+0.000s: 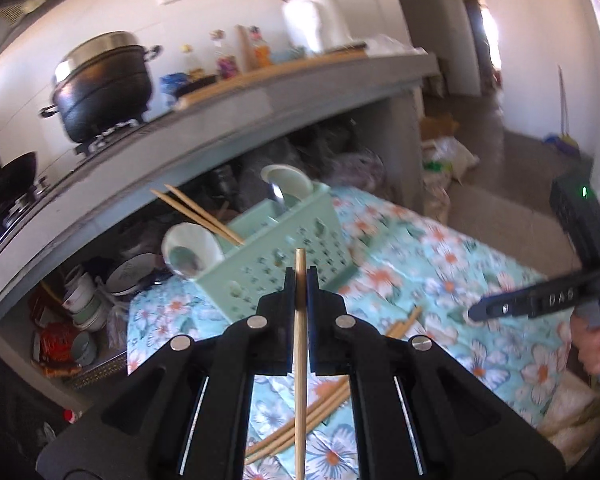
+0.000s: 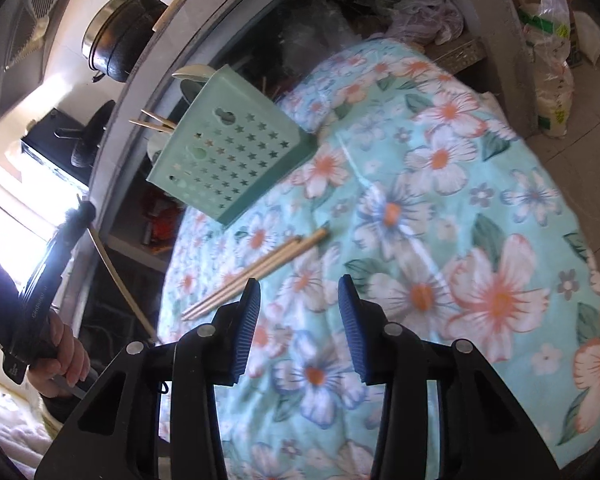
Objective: Organize utensils
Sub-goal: 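Lift one wooden chopstick upright with the left gripper toward the green holder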
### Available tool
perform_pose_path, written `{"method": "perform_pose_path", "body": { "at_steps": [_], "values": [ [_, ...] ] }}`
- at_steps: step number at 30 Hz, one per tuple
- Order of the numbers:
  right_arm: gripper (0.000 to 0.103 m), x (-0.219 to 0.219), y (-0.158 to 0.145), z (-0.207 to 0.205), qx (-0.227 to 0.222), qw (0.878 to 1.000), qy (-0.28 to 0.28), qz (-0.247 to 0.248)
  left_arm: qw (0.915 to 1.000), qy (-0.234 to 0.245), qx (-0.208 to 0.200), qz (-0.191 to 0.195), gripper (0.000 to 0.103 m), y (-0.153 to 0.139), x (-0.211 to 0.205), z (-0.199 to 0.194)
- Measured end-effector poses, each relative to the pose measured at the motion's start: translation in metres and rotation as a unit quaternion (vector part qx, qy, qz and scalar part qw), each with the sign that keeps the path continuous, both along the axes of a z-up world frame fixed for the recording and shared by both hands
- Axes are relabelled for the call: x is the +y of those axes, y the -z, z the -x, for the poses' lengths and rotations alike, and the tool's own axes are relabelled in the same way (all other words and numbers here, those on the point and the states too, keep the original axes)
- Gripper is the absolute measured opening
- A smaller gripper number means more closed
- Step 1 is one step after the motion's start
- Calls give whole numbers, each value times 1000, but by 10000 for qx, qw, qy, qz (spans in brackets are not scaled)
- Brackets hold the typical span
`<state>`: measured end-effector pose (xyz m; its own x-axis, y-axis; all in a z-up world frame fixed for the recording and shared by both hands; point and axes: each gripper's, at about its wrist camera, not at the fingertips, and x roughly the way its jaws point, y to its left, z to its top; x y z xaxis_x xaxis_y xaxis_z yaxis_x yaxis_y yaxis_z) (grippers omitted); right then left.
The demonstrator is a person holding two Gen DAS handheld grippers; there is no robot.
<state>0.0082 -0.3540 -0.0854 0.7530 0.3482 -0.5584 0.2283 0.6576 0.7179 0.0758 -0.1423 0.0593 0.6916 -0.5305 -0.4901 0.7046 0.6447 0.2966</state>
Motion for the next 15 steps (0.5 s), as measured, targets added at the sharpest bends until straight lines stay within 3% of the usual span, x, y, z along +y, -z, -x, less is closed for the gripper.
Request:
{"method": "perform_pose_path", "body": {
  "at_steps": [6,15],
  "values": [
    [40,10,11,-23,179,9981,-144,-578,9974,-399,187,573,4,-7,25,-8],
    [40,-1,39,-55,464,9882,245,-1440,9942,-588,305,844,4,-6,47,-13]
  ]
}}
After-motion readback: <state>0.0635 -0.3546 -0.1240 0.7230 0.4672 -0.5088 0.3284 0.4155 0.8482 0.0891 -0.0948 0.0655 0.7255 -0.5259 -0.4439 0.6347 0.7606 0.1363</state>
